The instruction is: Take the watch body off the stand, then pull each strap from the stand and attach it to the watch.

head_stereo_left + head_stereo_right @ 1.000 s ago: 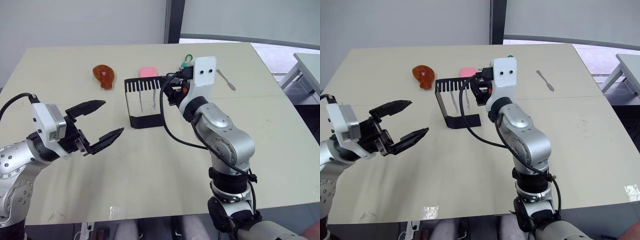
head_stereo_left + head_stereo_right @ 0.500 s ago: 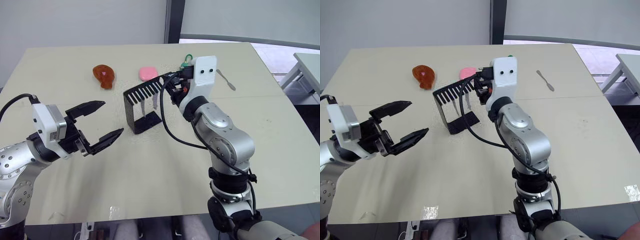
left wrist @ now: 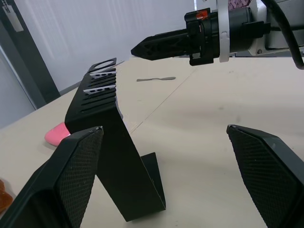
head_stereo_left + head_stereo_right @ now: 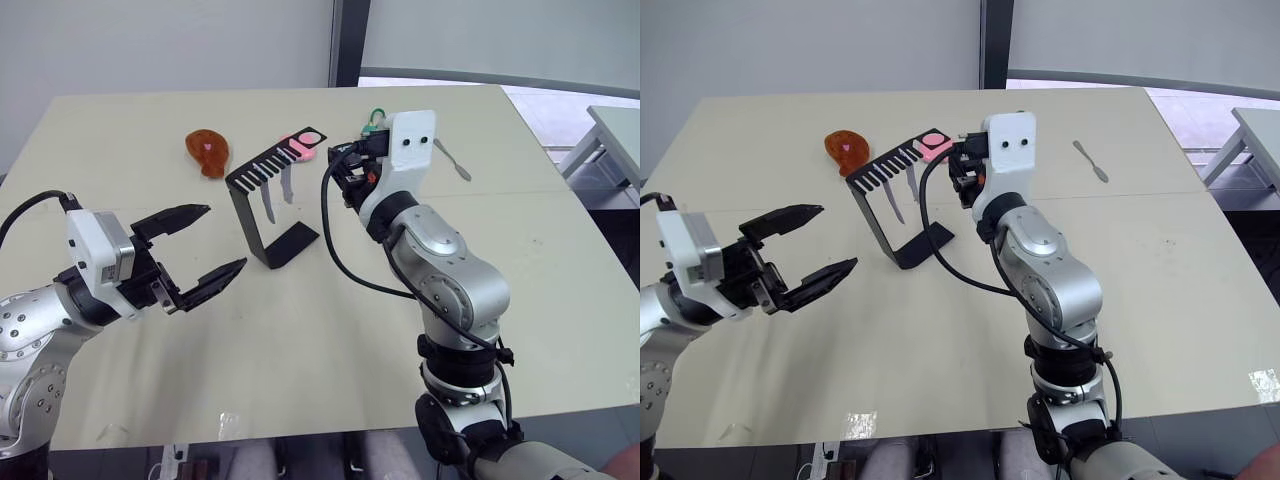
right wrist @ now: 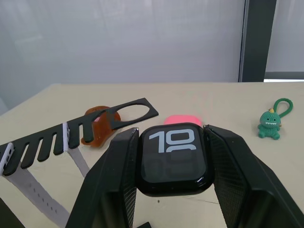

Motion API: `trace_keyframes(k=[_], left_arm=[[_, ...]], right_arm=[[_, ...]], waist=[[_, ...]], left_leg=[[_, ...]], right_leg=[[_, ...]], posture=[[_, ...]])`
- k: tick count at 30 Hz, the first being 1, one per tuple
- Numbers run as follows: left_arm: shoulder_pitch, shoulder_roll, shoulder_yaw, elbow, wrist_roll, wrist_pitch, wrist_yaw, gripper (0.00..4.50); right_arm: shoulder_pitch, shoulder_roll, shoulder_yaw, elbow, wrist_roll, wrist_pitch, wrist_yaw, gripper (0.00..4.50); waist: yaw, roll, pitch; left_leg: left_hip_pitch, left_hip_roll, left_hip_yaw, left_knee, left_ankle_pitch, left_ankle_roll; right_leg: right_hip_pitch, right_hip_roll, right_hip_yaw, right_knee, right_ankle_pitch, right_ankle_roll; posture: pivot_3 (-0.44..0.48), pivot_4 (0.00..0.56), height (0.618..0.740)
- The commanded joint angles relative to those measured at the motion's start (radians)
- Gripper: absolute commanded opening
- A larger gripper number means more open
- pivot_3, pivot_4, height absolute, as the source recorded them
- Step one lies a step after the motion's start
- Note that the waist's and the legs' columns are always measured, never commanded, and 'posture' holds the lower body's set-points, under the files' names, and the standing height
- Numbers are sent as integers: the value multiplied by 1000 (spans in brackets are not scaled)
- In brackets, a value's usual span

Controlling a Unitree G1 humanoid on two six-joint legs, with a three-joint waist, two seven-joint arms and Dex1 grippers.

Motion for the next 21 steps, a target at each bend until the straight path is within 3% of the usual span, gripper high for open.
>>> trace_keyframes(k=[1,11,17,21], left_arm=[[6,-7,25,-9,2,-24,-2,4500],[30,-9,30,7,17,-46,-13,4500],[59,5,42,25,24,-66,-52,4500],[106,36,31,33,25,-83,-157,4500]], right_arm=[[-6,4,-9,-39,12,-46,20,1690],[17,-45,-67,-91,69,-79,78,1690],[130,-229,-105,-194,120,-132,237,1690],[274,-330,-175,-264,153,-134,289,1690]], waist=[[0,0,0],[1,0,0],[6,0,0],[5,0,0]], left_leg=[[0,0,0,0,0,0],[0,0,0,0,0,0],[0,-1,0,0,-1,1],[0,0,0,-1,-1,1]], right_leg=[[0,0,0,0,0,0],[0,0,0,0,0,0],[1,-1,0,-2,0,0],[1,0,0,-2,0,0]], posture=[[0,150,740],[0,150,740],[0,150,740],[0,150,740]])
